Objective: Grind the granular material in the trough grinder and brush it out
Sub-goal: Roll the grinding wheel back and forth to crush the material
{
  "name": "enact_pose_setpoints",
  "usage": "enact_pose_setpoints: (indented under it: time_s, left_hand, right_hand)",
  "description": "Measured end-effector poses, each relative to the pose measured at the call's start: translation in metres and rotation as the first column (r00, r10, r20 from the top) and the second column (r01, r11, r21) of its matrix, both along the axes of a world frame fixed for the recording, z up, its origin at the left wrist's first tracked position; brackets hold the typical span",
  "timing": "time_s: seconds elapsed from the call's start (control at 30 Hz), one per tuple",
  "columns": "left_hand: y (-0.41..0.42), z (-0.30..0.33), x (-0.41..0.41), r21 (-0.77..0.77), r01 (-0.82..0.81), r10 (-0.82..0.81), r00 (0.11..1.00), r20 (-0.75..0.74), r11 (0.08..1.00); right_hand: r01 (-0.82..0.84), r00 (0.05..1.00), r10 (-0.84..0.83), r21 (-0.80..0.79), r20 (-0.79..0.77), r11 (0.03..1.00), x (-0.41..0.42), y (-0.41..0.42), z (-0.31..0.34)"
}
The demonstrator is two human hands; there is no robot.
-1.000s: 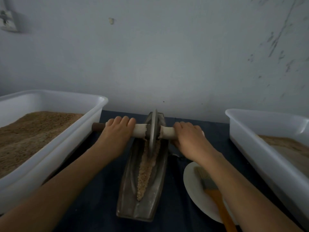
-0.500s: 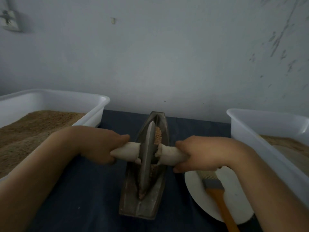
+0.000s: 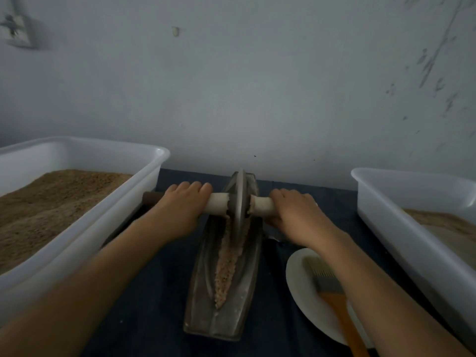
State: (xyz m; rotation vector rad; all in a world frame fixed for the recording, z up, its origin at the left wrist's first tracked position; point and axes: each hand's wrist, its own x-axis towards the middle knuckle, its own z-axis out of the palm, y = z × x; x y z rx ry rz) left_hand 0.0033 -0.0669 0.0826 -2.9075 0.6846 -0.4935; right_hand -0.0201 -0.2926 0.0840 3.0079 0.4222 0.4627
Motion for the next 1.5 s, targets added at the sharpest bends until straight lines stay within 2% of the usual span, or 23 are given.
enact_pose_setpoints:
  time_s: [0.1,0.2,0.27,0.33,0.43,0.57,0.7,0.83,0.93,1.0,1.07,1.17,1.27,1.37,1.43,1.5]
  left_hand:
    - [-0.003,-0.008,0.004,-0.039,0.001,0.004,0.992,0.125,0.999]
    - [0.001,-0.004,0.003,-0.031,0.042,-0.039,0.997,0.068,0.999]
    - [0.005,0.003,-0.002,-0.001,0.059,-0.059,0.998,-0.024,0.998]
    - [0.008,0.014,-0.012,0.035,0.079,-0.072,0.981,-0.179,0.996]
    - [0.012,0.035,-0.03,0.078,0.104,-0.058,0.891,-0.45,0.992]
    - [0.021,0.053,-0.046,0.101,0.156,-0.055,0.763,-0.644,0.983]
    - [0.023,0.049,-0.041,0.049,0.119,-0.053,0.723,-0.688,0.992]
    - [0.013,0.033,-0.023,0.009,0.067,-0.05,0.825,-0.563,0.998]
    - [0.007,0.019,-0.007,0.029,0.016,-0.004,0.932,-0.361,0.999]
    - [0.002,0.008,0.0,0.028,0.004,0.0,0.989,-0.148,1.0]
    - [-0.003,-0.002,0.003,-0.007,-0.005,0.005,0.999,0.047,1.0]
    - [-0.004,-0.009,0.001,-0.045,0.007,-0.002,0.992,0.123,0.999]
    - [0.003,-0.001,-0.003,0.011,0.053,-0.054,0.998,0.035,0.999]
    - [0.007,0.016,-0.014,0.087,0.081,-0.063,0.979,-0.196,0.993]
    - [0.009,0.03,-0.024,0.097,0.077,-0.032,0.916,-0.4,0.992]
    - [0.014,0.041,-0.034,0.106,0.098,-0.025,0.838,-0.544,0.99]
  right_hand:
    - [0.013,0.995,-0.012,-0.008,0.102,1.0,0.003,0.0,-0.008]
    - [-0.004,0.999,0.005,-0.022,0.031,1.0,-0.002,0.001,-0.001]
    - [-0.017,0.993,0.016,-0.012,-0.119,1.0,-0.01,0.004,0.01]
    - [-0.021,0.949,0.021,0.005,-0.316,1.0,-0.021,0.008,0.024]
    - [-0.08,0.853,0.067,-0.003,-0.518,0.997,-0.041,0.011,0.044]
    - [-0.138,0.783,0.117,0.013,-0.611,0.99,-0.06,0.011,0.06]
    - [-0.135,0.779,0.13,0.038,-0.613,0.99,-0.057,0.012,0.06]
    - [-0.054,0.868,0.066,0.038,-0.493,0.998,-0.032,0.011,0.04]
    - [-0.024,0.977,0.025,0.006,-0.213,1.0,-0.012,0.005,0.017]
    - [-0.02,0.999,0.021,0.015,-0.045,1.0,-0.003,0.001,0.004]
    - [-0.011,0.999,0.011,0.011,0.053,1.0,0.002,0.0,-0.004]
    - [-0.015,0.995,0.015,0.0,0.095,1.0,0.001,0.001,-0.006]
    - [-0.022,0.998,0.022,-0.003,-0.065,1.0,-0.007,0.003,0.003]
    - [-0.026,0.952,0.025,0.003,-0.304,1.0,-0.024,0.009,0.022]
    - [-0.058,0.899,0.045,-0.015,-0.436,0.998,-0.036,0.012,0.035]
    - [-0.092,0.84,0.069,-0.015,-0.538,0.996,-0.048,0.013,0.047]
